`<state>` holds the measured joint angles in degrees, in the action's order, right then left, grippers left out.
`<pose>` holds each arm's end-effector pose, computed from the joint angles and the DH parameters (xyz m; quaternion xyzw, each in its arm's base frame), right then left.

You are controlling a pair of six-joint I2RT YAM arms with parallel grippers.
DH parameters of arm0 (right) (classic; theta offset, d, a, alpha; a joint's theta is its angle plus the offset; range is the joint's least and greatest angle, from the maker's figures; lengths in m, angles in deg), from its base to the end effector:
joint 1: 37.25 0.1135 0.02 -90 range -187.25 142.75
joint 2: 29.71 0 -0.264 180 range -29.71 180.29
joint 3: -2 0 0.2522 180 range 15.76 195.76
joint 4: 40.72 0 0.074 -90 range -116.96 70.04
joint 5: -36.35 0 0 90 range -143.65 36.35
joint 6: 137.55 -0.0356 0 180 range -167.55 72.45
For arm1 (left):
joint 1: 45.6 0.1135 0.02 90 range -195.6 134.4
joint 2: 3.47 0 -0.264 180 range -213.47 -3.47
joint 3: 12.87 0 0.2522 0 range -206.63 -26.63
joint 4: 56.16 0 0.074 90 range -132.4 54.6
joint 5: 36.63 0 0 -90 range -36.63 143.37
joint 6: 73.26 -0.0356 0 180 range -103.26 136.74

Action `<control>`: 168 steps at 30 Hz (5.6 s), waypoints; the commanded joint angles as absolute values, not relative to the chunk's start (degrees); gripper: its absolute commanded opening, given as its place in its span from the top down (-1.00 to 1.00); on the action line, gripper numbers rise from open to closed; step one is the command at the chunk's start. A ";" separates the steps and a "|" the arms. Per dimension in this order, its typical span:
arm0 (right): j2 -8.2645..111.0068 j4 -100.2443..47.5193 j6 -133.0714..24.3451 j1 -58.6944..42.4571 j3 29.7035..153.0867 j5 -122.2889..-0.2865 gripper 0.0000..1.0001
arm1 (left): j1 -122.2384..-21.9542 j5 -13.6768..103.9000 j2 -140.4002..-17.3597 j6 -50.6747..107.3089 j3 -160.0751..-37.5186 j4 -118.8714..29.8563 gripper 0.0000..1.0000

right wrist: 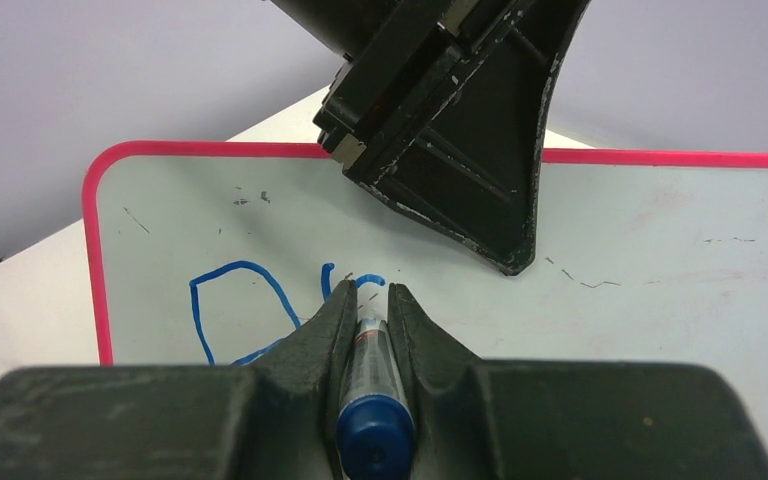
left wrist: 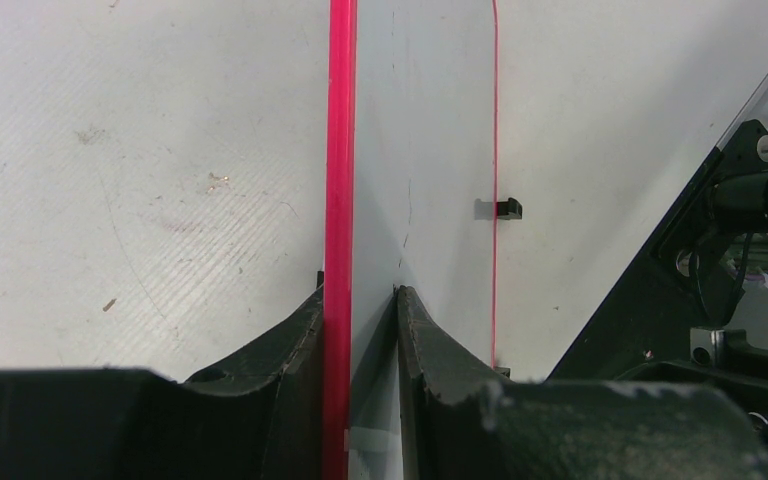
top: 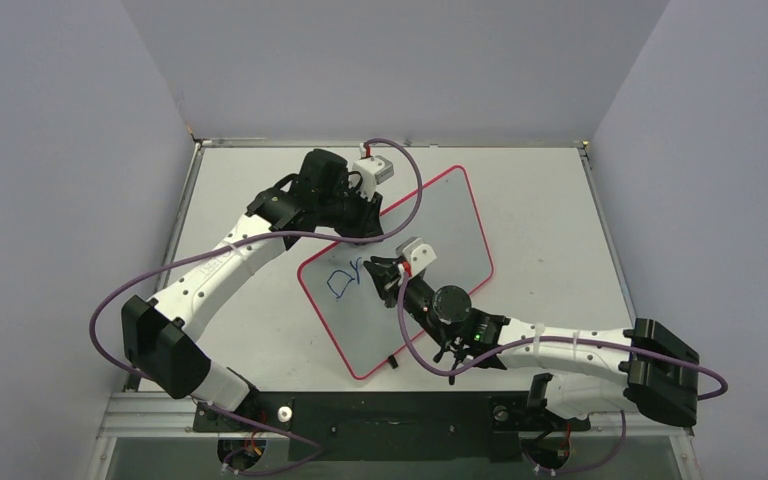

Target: Write a sentence on the whiteboard

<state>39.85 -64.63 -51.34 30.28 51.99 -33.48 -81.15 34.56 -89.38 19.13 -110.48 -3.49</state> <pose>0.1155 0.2472 0.2845 -0.2443 0.6362 0.3242 0.6561 0.2614 -0.2009 0.3574 0.3211 0.8410 -0.2737 0.3388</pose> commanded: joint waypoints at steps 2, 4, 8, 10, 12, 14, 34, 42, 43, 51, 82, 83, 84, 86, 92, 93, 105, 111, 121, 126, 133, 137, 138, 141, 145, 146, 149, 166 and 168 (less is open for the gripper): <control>40.65 -67.63 -52.27 30.15 52.20 -31.89 1.00 | -80.67 41.03 -86.31 14.27 -110.18 -5.27 1.00; 40.80 -67.41 -52.04 30.12 52.26 -31.17 1.00 | -80.67 41.04 -86.21 14.29 -110.09 -5.39 1.00; 40.67 -66.72 -51.34 30.05 52.43 -29.27 1.00 | -80.62 40.85 -86.08 14.35 -109.95 -5.44 1.00; 40.55 -66.34 -50.74 29.88 52.61 -28.40 1.00 | -80.66 40.71 -86.00 14.36 -109.88 -5.55 1.00; 40.40 -65.80 -50.28 29.75 52.89 -27.70 1.00 | -80.66 40.72 -85.87 14.36 -109.87 -5.63 1.00; 40.46 -65.51 -49.80 29.63 53.18 -27.53 1.00 | -80.67 40.72 -85.91 14.49 -109.78 -5.65 1.00; 43.47 -65.46 -49.81 30.03 56.61 -30.57 1.00 | -80.66 40.39 -86.04 14.66 -109.52 -6.41 1.00; 43.33 -65.63 -52.32 31.92 54.04 -29.92 1.00 | -80.67 40.45 -86.12 14.74 -109.51 -6.63 1.00; 43.28 -65.63 -52.44 32.14 53.70 -29.74 1.00 | -80.67 40.45 -86.20 14.73 -109.51 -6.63 1.00; 42.58 -65.12 -53.61 33.79 51.59 -28.24 1.00 | -80.67 40.55 -86.02 14.75 -109.48 -6.54 1.00; 32.15 -60.85 -45.71 30.58 51.03 -28.96 1.00 | -80.66 40.42 -85.53 15.05 -109.29 -7.06 1.00; 32.29 -61.58 -45.88 30.31 50.90 -29.13 1.00 | -80.67 40.35 -85.55 15.06 -109.27 -7.02 1.00; 32.61 -61.93 -46.28 30.15 50.87 -29.30 1.00 | -80.67 40.18 -85.54 15.09 -109.25 -7.10 1.00; 33.40 -62.90 -46.98 29.51 51.06 -29.84 1.00 | -80.67 40.05 -85.56 15.15 -109.25 -7.13 1.00; 36.28 -65.23 -47.55 27.99 52.55 -31.20 1.00 | -80.66 39.62 -85.07 15.39 -108.79 -7.46 1.00; 36.51 -65.57 -47.55 27.75 52.70 -31.26 1.00 | -80.66 39.65 -85.00 15.41 -108.76 -7.50 1.00; 40.04 -66.61 -47.55 26.58 55.53 -31.91 1.00 | -80.66 39.33 -84.56 15.51 -108.47 -7.63 1.00; 40.92 -66.47 -48.97 26.47 56.14 -32.88 1.00 | -80.73 39.31 -84.64 15.53 -108.46 -7.84 1.00; 40.21 -66.42 -51.26 26.45 54.16 -35.66 1.00 | -80.74 39.40 -84.50 15.59 -108.37 -7.93 1.00; 39.42 -66.18 -52.60 26.59 52.07 -35.76 1.00 | -80.75 39.56 -84.44 15.59 -108.41 -7.90 1.00; 38.40 -65.19 -54.21 26.62 49.31 -34.82 1.00 | -80.75 39.75 -84.41 15.51 -108.54 -7.67 1.00; 37.79 -64.89 -54.97 26.80 48.07 -33.93 1.00 | -80.75 39.75 -84.31 15.50 -108.49 -7.68 1.00; 37.68 -64.72 -54.99 26.82 47.85 -33.25 1.00 | -80.75 39.75 -84.28 15.46 -108.47 -7.64 1.00; 37.35 -64.55 -54.71 26.82 47.86 -31.71 1.00 | -80.74 39.71 -84.22 15.51 -108.47 -7.60 1.00; 37.49 -63.61 -53.67 26.74 49.53 -29.34 1.00 | -80.75 39.82 -84.22 15.49 -108.54 -7.53 1.00; 37.58 -63.26 -53.42 26.74 49.87 -29.01 1.00 | -80.71 39.83 -84.19 15.50 -108.58 -7.48 1.00; 37.98 -63.16 -52.22 26.66 51.30 -28.20 1.00 | -80.75 39.88 -84.18 15.48 -108.80 -7.25 1.00; 41.26 -63.21 -49.29 26.56 57.46 -29.06 1.00 | -80.75 39.88 -84.31 15.59 -108.39 -7.64 1.00; 41.44 -63.22 -49.23 26.54 57.35 -29.11 1.00 | -80.74 39.92 -84.29 15.59 -108.37 -7.66 1.00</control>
<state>40.57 -62.49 -49.85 26.89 55.29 -29.22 -81.13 34.85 -86.72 19.33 -107.86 -4.80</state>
